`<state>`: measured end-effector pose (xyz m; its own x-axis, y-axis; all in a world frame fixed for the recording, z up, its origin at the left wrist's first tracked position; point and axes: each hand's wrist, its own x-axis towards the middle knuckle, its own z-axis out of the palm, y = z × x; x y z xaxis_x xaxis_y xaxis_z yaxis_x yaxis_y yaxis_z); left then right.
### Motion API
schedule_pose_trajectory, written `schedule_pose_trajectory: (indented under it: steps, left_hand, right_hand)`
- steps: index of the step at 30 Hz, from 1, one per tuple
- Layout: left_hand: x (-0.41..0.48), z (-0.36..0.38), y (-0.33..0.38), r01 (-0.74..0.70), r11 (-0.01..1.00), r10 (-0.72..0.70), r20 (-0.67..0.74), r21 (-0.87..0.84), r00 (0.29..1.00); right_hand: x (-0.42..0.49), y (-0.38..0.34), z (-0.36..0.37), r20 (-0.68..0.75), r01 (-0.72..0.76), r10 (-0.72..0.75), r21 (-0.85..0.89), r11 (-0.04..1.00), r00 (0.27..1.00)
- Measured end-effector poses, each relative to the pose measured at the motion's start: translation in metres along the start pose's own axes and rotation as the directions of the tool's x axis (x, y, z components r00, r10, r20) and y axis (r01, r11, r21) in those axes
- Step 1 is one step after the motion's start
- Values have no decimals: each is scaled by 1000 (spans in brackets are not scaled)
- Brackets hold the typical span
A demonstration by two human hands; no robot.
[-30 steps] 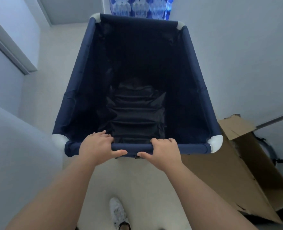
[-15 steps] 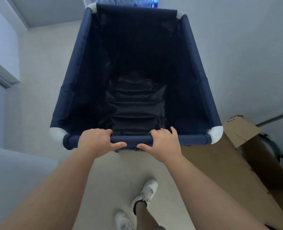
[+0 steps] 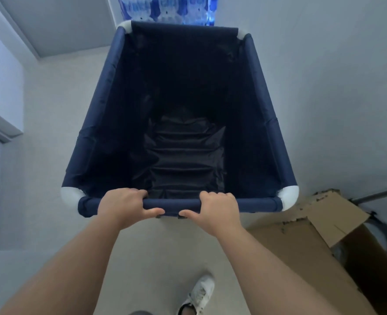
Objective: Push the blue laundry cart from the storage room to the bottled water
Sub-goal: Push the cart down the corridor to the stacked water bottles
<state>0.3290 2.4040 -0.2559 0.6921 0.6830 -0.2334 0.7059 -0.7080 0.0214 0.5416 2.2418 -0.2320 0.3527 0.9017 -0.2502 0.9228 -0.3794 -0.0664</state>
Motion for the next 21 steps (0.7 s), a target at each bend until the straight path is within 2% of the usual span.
schedule_pose_trajectory:
  steps: [8,21]
  left_hand:
    - [67,-13,-18,-27,999,28,-6,27,1000]
    - [199,-48,-46,-100,995,100,2,23,995]
  right_hand:
    - [60,8,-10,-60,-5,5,-12,1000,998]
    - [181,32,-46,-49,-47,47,-6,999,998]
